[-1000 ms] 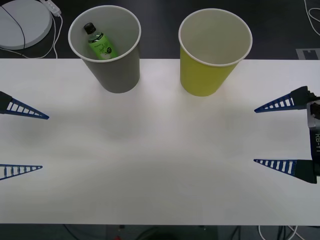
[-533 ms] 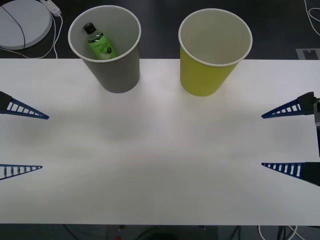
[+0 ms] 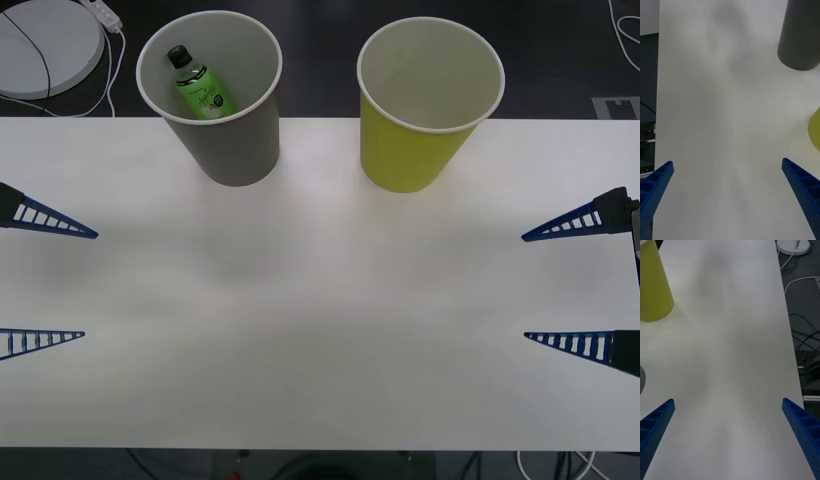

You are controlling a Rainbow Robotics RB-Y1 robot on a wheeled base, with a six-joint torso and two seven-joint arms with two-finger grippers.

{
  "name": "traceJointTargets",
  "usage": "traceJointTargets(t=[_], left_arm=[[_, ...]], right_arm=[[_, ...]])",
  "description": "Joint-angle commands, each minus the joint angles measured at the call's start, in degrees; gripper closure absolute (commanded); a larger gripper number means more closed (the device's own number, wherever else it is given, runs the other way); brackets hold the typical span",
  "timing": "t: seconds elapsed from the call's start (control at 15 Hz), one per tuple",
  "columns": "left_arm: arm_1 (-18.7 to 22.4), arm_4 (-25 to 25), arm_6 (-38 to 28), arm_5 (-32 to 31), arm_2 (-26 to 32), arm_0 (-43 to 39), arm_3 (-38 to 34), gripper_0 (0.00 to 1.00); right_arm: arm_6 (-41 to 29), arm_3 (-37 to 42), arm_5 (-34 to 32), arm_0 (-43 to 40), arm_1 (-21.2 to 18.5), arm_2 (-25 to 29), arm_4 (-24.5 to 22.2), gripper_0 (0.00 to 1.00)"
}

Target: Put the can into the green bin and the plastic bottle into the gray bin

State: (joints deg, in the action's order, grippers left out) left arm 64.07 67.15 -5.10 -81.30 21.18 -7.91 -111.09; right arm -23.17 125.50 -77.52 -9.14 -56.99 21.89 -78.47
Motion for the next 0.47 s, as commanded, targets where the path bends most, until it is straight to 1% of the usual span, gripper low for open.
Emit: traceJointTargets(t=[0.07,0.47], left_arm=[[0.0,0.0,0.0,0.0,0.0,0.0,0.0,0.0],[0.0,0.0,0.0,0.0,0.0,0.0,0.0,0.0]], right_arm=[[1.3,-0.1,-0.1,0.0,0.0,0.0,0.2,0.0],[1.3,-0.3,0.0,-0.3,0.0,0.0,0.3,0.0]])
